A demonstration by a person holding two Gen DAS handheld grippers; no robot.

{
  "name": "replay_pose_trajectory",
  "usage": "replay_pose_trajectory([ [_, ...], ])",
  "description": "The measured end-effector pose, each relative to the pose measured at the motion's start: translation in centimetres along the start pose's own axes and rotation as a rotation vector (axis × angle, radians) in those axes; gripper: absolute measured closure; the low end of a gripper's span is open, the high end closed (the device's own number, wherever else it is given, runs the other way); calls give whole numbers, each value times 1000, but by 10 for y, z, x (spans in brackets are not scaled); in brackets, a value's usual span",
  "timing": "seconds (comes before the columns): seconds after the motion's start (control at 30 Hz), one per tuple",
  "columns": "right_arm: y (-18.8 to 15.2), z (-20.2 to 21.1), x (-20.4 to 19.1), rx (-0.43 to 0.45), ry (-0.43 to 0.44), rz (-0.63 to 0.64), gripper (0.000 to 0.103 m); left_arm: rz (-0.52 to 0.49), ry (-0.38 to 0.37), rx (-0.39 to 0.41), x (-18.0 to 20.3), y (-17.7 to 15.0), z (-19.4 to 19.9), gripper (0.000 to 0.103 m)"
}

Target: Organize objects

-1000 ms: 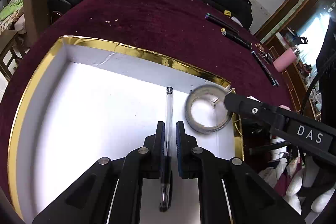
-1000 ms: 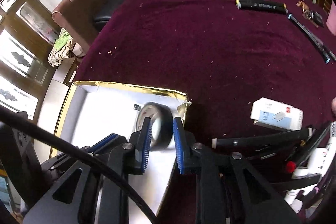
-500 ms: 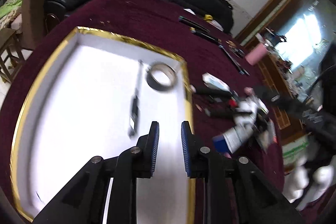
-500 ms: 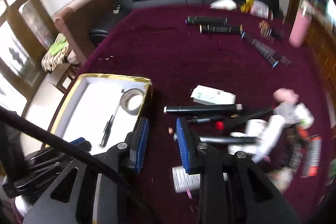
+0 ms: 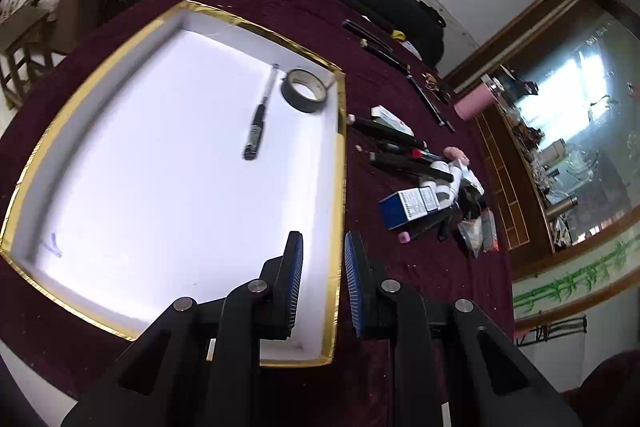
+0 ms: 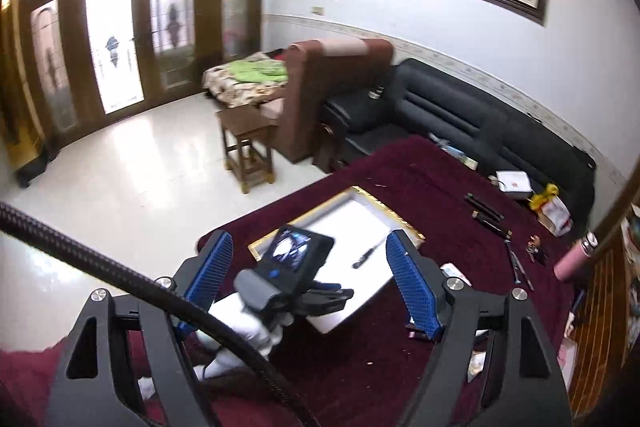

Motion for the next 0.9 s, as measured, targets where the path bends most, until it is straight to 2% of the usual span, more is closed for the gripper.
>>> replay_pose_trajectory([
  [0.1,-9,-8,-1,-26,52,-30,23,6,8,23,-4,-1,9,85],
  [0.27,-17,-24,-16,-82,75,-4,23,0,18,42,-4,-3,14,85],
  [0.4,-23,-27,-21,-82,68,40,23,-4,3,40,-3,-4,15,85],
  [0.53,-36,-36,-4,-132,92,-23,23,3,3,37,-7,-4,14,85],
  [0.67,-37,-40,-13,-142,85,24,23,12,3,37,-11,-3,13,85],
  [0.73,-38,-46,-19,-164,121,26,23,18,2,30,-13,-4,11,85],
  [0.9,-30,-47,-27,-136,91,67,23,18,6,30,-16,-4,10,85],
])
Point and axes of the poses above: each gripper's, at about its wrist camera, not at the fingertips, and z roughly against the way its jaws point, x to its right, y to its top, the point moved 9 cm from there along -z, roughly the way its jaws point, and after that the axes turned 12 degrees about -x, right-handed, at the moved point
